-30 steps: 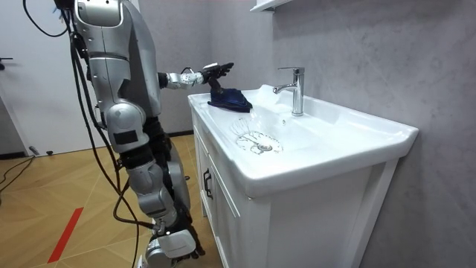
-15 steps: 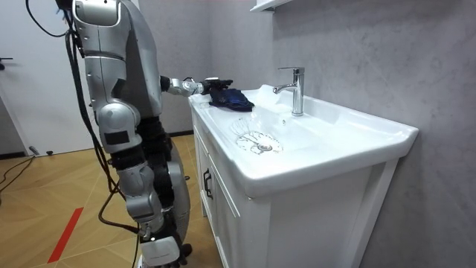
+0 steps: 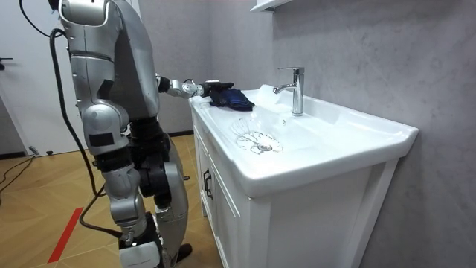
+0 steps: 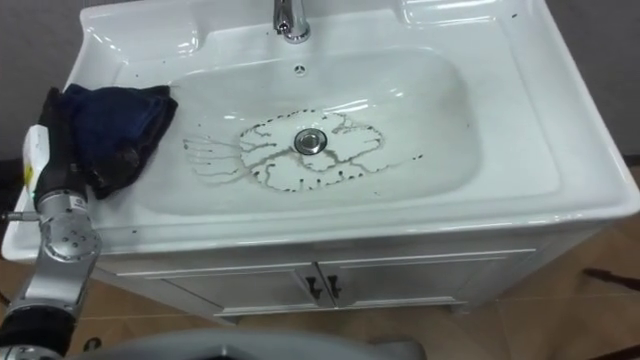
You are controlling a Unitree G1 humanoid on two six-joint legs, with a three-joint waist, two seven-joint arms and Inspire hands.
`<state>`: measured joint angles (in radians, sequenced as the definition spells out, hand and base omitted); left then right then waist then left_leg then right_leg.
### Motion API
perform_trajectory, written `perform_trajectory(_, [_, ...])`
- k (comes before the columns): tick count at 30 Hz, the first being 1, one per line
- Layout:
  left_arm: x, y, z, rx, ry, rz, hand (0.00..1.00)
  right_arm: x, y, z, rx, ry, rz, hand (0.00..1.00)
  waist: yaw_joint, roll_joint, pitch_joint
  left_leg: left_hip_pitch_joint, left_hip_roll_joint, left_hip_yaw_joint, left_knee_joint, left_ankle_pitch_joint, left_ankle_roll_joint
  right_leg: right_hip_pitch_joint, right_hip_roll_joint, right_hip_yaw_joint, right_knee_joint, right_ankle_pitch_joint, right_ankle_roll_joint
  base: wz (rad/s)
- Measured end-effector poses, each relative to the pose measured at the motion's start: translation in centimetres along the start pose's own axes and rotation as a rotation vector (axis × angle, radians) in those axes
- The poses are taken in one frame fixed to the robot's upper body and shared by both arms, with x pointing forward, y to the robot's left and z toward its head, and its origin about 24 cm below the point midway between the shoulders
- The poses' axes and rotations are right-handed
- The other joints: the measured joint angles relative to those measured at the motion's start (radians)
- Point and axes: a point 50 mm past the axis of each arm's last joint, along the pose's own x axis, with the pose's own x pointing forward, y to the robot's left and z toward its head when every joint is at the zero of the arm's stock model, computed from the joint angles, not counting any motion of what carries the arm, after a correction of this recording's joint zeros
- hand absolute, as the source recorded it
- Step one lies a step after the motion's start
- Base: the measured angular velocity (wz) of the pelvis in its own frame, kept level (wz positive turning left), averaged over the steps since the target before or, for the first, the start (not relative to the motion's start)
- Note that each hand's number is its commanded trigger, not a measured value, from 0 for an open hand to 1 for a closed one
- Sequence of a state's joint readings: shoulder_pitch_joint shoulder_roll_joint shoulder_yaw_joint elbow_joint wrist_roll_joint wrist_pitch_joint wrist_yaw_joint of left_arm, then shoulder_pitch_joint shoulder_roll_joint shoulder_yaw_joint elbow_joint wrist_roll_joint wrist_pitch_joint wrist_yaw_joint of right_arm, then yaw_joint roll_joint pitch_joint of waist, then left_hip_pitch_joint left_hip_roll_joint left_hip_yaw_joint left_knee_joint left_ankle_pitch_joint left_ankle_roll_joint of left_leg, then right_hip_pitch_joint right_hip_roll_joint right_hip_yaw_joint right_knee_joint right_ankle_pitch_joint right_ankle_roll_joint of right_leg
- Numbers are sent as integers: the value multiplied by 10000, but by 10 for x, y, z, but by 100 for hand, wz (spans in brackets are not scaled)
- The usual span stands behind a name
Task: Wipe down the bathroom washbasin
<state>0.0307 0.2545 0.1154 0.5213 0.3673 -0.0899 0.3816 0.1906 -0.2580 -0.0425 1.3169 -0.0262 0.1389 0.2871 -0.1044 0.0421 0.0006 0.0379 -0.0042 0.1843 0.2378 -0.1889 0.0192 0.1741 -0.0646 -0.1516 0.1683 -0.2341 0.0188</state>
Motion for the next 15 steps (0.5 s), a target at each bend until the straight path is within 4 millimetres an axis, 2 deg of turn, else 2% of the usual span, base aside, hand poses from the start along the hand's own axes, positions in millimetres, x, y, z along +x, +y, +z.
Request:
perform_trajectory(7, [0,0,0,627,-204,-105,0,1,2,0,-481,260,-1,0,-26,-71,-6,-12,8,23,38,3,7,3,1,12,5,1,1,0])
perform_trajectory(12, [-1,-5,2,1430,-452,-400,0,1,2,3,-599,153,-49,0,-32,-29,6,-24,32,38,147,-1,6,18,23,7,7,10,-10,0])
perform_trajectory(15, [-2,-10,2,2341,-729,-834,0,0,1,7,-925,-65,-102,0,-104,66,12,-54,57,32,176,0,3,16,41,1,-2,16,-19,0])
